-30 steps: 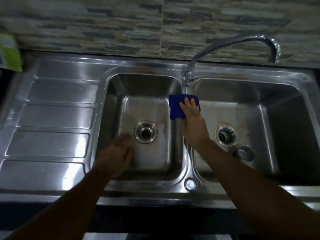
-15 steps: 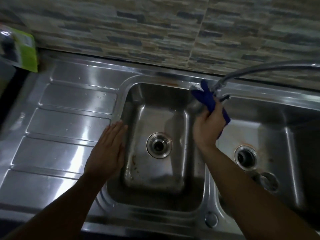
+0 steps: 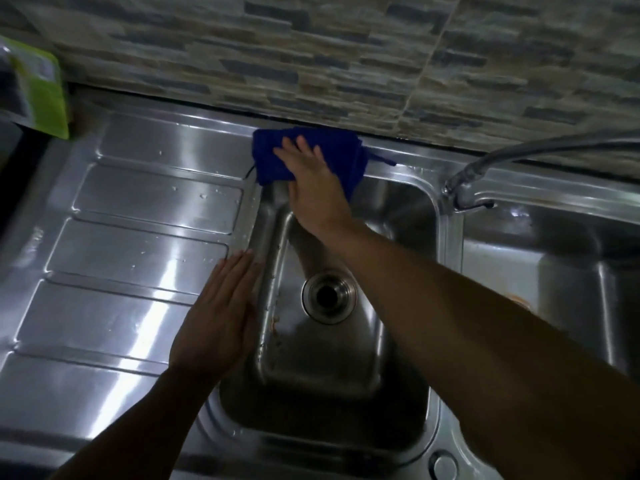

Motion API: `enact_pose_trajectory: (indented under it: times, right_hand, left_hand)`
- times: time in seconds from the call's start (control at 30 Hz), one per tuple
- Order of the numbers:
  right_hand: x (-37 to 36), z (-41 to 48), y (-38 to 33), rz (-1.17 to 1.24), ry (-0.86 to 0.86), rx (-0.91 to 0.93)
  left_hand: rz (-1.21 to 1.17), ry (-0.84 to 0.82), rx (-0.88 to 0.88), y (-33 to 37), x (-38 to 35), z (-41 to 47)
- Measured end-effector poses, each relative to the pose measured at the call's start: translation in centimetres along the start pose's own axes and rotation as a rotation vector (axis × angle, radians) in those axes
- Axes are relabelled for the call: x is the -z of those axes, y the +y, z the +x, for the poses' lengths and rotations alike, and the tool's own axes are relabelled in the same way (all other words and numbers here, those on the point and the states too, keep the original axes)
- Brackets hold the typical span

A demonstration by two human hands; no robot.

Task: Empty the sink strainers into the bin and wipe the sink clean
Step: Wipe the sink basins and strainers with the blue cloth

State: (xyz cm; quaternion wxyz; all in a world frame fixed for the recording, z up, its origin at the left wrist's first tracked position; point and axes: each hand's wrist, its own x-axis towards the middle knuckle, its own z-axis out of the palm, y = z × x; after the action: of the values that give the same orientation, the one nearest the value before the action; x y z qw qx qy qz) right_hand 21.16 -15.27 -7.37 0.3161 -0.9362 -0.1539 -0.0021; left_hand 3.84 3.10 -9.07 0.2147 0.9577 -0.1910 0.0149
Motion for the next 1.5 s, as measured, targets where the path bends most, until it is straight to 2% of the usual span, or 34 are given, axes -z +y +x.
enact_pose_trajectory:
  times: [0.1,0.3,0.43,0.5,0.63,0.73,0.8,1.0,1.13,1.23,1.37,1.5]
  right_hand:
    - [1.6,-0.3,1.4,-0.105,-0.062,0.038]
    - [6.5,-6.5,6.4,-0.299,0.11,-0.24]
    - [5.5,-6.0,5.8,-0.244,0.087,-0.366]
    - [4.3,-4.8,4.6,-0.237,0.084,-0.301]
    - [1.2,-0.6,0.9,-0.185,-0.044,-0.047]
    - [0.2,1.1,-0.1,-0.188,-0.089,0.058]
    - [1.0,0.2,1.4,-0.207,-0.114,0.044]
    - [5.3,-6.0,6.6,-0.359,-0.029,-0.27]
    - [6.9,-6.6,6.9,-0.432,-0.003,-0.299]
    - [6.6,-5.8,5.6,-0.388,0.0,-0.372]
    - [4.2,-3.3,2.6,-0.288,-0.092,-0.281]
    - [0.8,0.9,-1.4,-0.142,-0.235,-0.107]
  left_hand:
    - [-0.005,0.015,0.017,0.3,0.4,0.1]
    - [0.066,-0.024,0.099,0.4,0.3,0.1]
    - [0.096,-0.015,0.074,0.0,-0.2,-0.1]
    - [0.104,-0.018,0.07,-0.3,-0.5,-0.2]
    - [0.103,-0.017,0.062,-0.6,-0.8,-0.3]
    - [0.094,-0.017,0.068,-0.6,-0.6,-0.3]
    - [0.078,-0.017,0.059,-0.6,-0.5,-0.2]
    - [0.078,-0.042,0.058,-0.2,0.2,-0.1]
    - [0.065,-0.067,0.075,0.3,0.9,0.1]
    - [0.037,-0.101,0.079,0.6,1.7,0.2]
    - [0.002,-0.106,0.079,-0.3,3.4,-0.6]
    - [0.125,-0.065,0.221,-2.4,4.1,-4.7]
